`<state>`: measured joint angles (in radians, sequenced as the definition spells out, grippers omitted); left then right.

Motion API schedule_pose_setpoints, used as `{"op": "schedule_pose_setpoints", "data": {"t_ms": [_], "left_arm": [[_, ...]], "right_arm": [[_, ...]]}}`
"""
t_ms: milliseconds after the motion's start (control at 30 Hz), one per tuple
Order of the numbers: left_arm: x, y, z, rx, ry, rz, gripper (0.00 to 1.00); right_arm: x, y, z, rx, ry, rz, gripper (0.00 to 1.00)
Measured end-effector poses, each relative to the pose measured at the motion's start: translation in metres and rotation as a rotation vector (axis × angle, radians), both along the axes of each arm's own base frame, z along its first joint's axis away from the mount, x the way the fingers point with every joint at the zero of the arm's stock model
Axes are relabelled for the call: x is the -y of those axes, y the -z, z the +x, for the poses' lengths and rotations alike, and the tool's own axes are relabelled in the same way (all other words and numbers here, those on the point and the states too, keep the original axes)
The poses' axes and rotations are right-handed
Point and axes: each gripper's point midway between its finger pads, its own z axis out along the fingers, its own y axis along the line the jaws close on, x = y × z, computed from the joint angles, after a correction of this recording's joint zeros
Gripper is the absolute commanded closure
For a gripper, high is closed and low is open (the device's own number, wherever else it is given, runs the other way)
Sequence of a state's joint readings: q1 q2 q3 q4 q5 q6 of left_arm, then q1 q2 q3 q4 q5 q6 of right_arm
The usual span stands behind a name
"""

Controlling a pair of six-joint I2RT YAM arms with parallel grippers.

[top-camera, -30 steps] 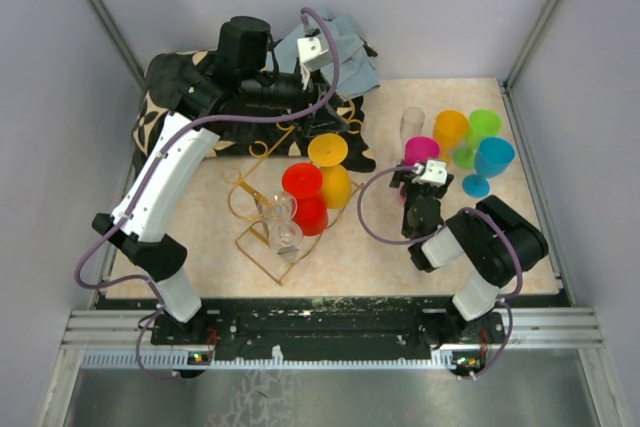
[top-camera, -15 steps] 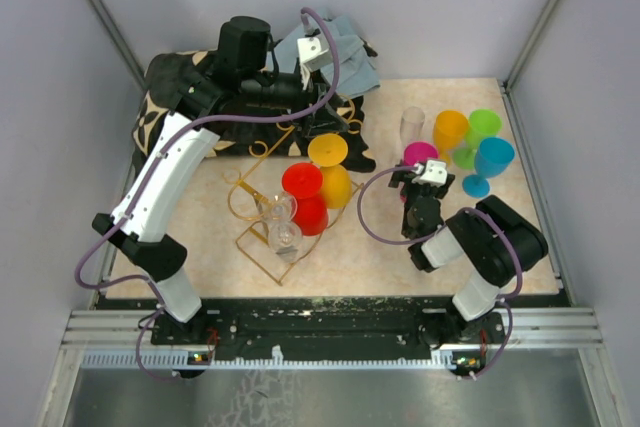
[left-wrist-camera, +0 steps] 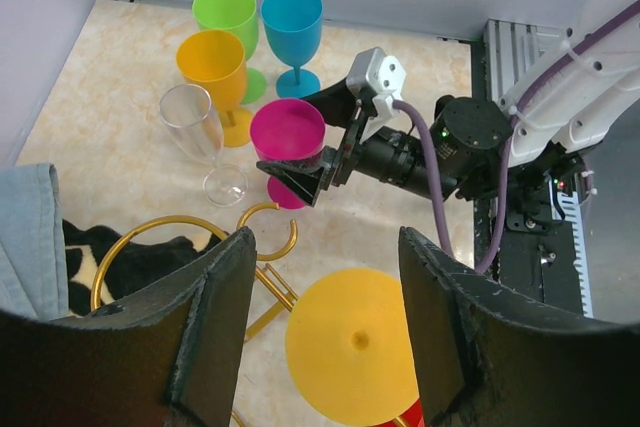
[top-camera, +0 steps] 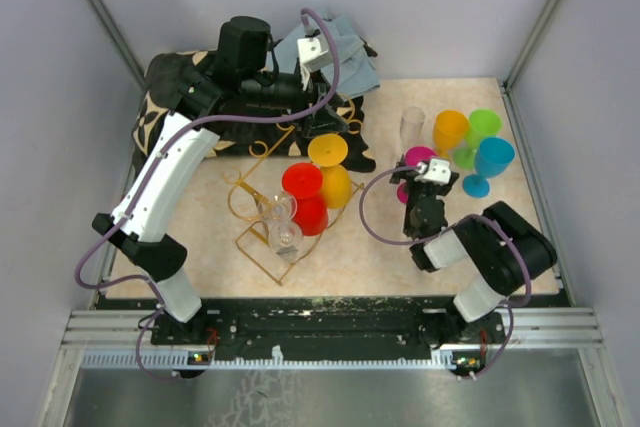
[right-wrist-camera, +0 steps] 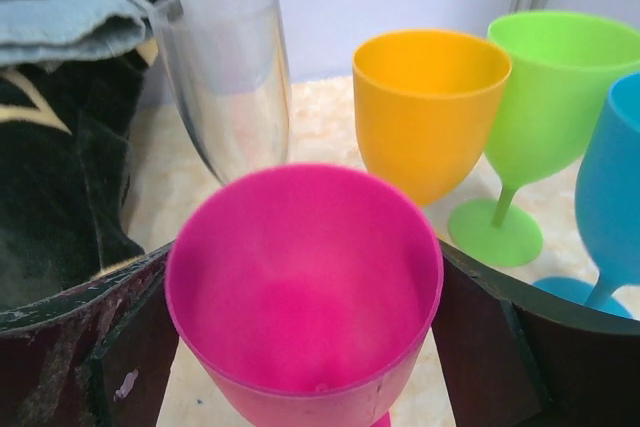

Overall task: Take the wine glass off the wine glass rack
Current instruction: Place the wine glass at the center of the board, then pick up the wine glass from the wine rack.

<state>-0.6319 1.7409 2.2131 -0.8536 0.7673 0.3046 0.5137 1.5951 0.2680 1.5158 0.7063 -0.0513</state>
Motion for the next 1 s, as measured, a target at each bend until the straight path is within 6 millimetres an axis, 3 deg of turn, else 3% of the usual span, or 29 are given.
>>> {"op": "schedule_pose_setpoints", "data": {"t_ms": [333, 533, 667, 800, 900, 1000], "left_arm": [[0.001, -0.002, 0.001, 0.004, -0.001, -0.007, 0.23], [0.002, -0.010, 0.001, -0.001, -0.015, -0.033, 0.14], [-0.005, -0.027, 0.001, 0.007, -0.066, -0.073, 0.07], [-0.031, -0.051, -0.005, 0.003, -0.161, -0.130, 0.04], [-0.072, -0.070, 0.000, -0.021, -0.272, -0.192, 0.04], [-0.130, -0.076, 0.026, -0.071, -0.442, -0.244, 0.02]], "right_arm": [[0.011, -0.077, -0.017, 0.191, 0.010, 0.071, 0.08], [0.028, -0.125, -0.041, 0.289, 0.034, 0.112, 0.08], [0.042, -0.155, -0.061, 0.286, 0.051, 0.125, 0.08], [0.045, -0.209, -0.069, 0.258, 0.039, 0.140, 0.07], [0.039, -0.256, -0.069, 0.216, 0.003, 0.159, 0.07], [0.025, -0.294, -0.063, 0.168, -0.061, 0.193, 0.07]]}}
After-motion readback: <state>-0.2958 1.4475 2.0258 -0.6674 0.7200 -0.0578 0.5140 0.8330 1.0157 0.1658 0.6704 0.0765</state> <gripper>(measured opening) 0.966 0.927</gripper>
